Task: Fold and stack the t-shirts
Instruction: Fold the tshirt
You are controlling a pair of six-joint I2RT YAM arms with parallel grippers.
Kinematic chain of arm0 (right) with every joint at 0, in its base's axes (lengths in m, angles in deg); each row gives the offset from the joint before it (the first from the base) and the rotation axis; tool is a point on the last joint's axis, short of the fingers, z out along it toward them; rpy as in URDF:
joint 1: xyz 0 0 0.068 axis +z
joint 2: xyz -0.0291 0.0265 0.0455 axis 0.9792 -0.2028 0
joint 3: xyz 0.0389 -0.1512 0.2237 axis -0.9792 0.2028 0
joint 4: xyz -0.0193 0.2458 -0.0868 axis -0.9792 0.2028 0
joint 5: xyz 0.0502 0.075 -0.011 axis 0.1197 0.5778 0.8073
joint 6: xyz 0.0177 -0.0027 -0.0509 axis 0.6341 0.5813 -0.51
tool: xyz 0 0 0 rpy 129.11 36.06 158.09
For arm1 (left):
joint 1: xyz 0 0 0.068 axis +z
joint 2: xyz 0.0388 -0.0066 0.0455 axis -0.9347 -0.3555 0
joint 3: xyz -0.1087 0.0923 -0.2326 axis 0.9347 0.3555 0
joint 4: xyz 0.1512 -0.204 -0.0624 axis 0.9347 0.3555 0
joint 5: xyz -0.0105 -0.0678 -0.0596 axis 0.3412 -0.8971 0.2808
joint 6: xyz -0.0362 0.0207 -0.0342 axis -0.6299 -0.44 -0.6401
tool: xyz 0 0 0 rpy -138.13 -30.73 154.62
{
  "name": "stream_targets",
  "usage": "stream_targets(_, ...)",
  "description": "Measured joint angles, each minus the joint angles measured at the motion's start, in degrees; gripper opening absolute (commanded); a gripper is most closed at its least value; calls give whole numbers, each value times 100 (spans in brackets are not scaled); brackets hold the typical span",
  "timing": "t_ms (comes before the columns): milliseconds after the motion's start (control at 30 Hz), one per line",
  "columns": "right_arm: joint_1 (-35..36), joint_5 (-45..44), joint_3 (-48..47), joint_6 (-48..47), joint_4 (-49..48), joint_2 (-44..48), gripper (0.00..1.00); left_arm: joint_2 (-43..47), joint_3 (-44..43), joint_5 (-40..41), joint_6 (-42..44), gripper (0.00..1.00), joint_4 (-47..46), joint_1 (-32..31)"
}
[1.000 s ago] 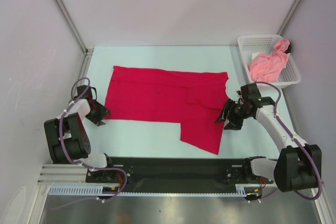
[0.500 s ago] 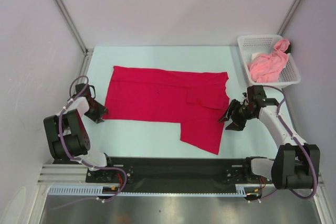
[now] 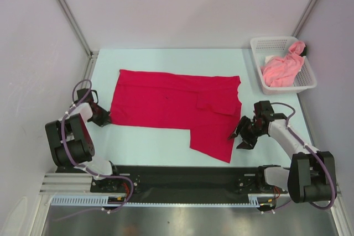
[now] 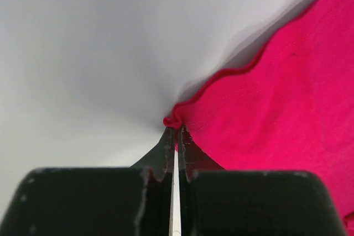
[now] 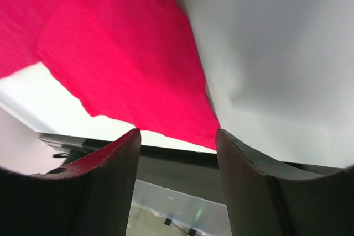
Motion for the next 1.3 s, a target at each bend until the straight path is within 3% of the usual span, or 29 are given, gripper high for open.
stream_targets(133, 234, -173, 160, 184, -280, -42, 55, 48, 63, -107, 44, 0, -107, 7)
stream_targets(200, 262, -308, 225, 273, -437, -96, 44, 74, 87, -129, 46, 0, -116, 7)
stream_targets(267, 297, -424, 275, 332, -579, -175, 40, 101, 114, -153, 50, 0, -116, 4)
stream_targets(467, 719, -802, 297, 632, -909, -533, 42, 122, 142, -256, 90, 0, -109, 4)
stream_targets(900, 1045, -1362, 0, 772, -656, -756, 39, 177, 225, -424, 90, 0, -107, 4)
stream_targets(967, 1045, -1346, -35, 769, -638, -820, 32, 179, 232, -435, 90, 0, -116, 4)
stream_targets(1033, 1047, -1316, -46, 772, -658, -870, 15, 179, 232, -448, 90, 0, -116, 7)
stream_targets(1133, 1054, -1283, 11, 813, -728, -874, 0, 179, 236, -476, 92, 0, -116, 7)
stream_targets(1300, 1023, -1335, 109, 839, -649, -531, 0, 256, 282, -494, 94, 0, -96, 7)
